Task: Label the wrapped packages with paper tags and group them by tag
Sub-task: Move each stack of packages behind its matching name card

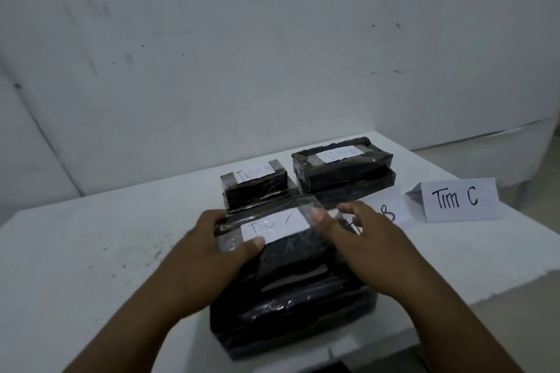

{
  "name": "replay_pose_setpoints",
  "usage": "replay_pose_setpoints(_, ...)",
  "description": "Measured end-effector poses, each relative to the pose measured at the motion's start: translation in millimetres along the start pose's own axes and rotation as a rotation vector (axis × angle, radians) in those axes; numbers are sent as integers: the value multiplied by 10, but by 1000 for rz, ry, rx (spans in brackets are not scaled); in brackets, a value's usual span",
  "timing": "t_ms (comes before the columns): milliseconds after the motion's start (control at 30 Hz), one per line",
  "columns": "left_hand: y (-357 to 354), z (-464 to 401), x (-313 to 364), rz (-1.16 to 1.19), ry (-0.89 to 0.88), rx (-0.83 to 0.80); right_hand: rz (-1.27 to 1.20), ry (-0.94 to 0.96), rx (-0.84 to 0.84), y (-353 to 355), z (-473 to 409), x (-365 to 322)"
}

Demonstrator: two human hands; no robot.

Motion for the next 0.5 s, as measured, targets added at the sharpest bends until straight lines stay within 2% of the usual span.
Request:
replay_pose_setpoints(267, -205, 258, -294, 266, 74, 33, -33, -116, 61, -162, 254, 8)
replay_pose_setpoints(400, -264, 311, -493, 398, 215, -120, -25, -205, 68, -228, 310, 42)
replay_pose_setpoints(500, -278, 340, -537, 466, 188, -169, -23, -226, 79, -272, 361, 17)
Point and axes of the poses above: each hand's wrist, its own z-axis away from the middle knuckle, its own y-axis out of the back of the hand, x = y × z, the point moved 4 cm from there along -z, towards the middle knuckle, and after that the axes turned 8 degrees about -x, right-handed, at the moved point
